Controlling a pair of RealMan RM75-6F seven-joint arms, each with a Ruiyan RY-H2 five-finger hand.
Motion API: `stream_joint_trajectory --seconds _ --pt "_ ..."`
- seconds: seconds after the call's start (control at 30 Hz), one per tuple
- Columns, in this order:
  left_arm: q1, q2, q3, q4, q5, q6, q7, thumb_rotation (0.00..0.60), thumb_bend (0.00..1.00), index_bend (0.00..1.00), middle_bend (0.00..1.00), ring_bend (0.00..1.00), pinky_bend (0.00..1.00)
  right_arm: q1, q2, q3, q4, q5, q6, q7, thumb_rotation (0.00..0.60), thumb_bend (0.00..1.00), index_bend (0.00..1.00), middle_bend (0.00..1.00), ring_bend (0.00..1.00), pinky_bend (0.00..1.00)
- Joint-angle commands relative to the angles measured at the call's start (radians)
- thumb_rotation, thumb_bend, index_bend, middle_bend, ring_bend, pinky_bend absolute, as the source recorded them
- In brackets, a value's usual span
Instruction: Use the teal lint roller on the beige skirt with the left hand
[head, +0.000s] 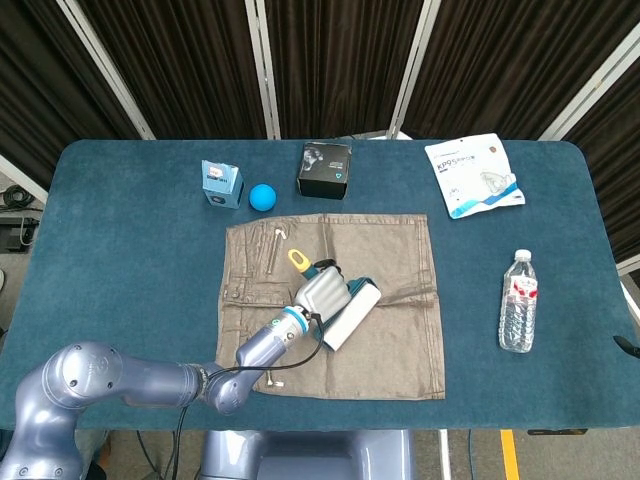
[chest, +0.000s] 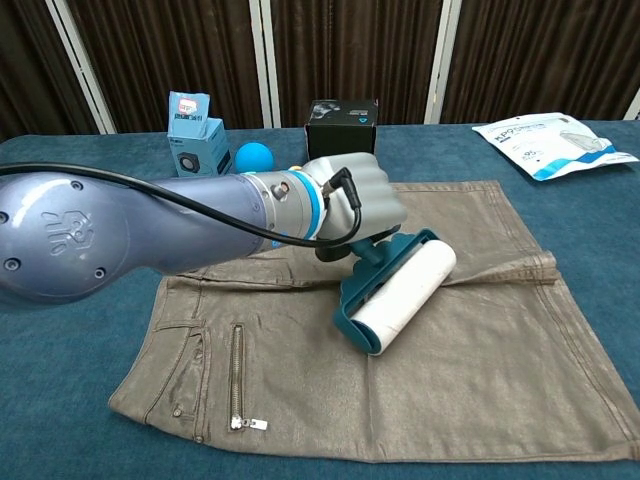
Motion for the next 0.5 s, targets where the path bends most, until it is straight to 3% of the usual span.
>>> stream_joint_trajectory --seconds 0.03,0.2,0.5 --pt "-0.009 -0.005 0.016 0.004 -0.01 0.011 0.014 0.6 0.84 0.71 0.46 0.38 0.44 -0.002 0.001 0.0 0.0 -0.001 0.002 0.002 0.6 0.0 0.0 0.0 0.0 0.0" --pt "-0.006 0.016 0.048 0.009 -0.031 0.03 0.021 0.6 0.84 0.71 0.46 0.39 0.44 -0.003 0.001 0.0 -0.001 -0.003 0.004 0.001 0.6 0.0 0.0 0.0 0.0 0.0" --pt "0.046 0.132 0.128 -0.004 -0.032 0.035 -0.025 0.6 0.84 0.71 0.46 0.39 0.45 -0.004 0.0 -0.002 -0.011 -0.007 0.01 -0.017 0.6 0.0 0.0 0.0 0.0 0.0"
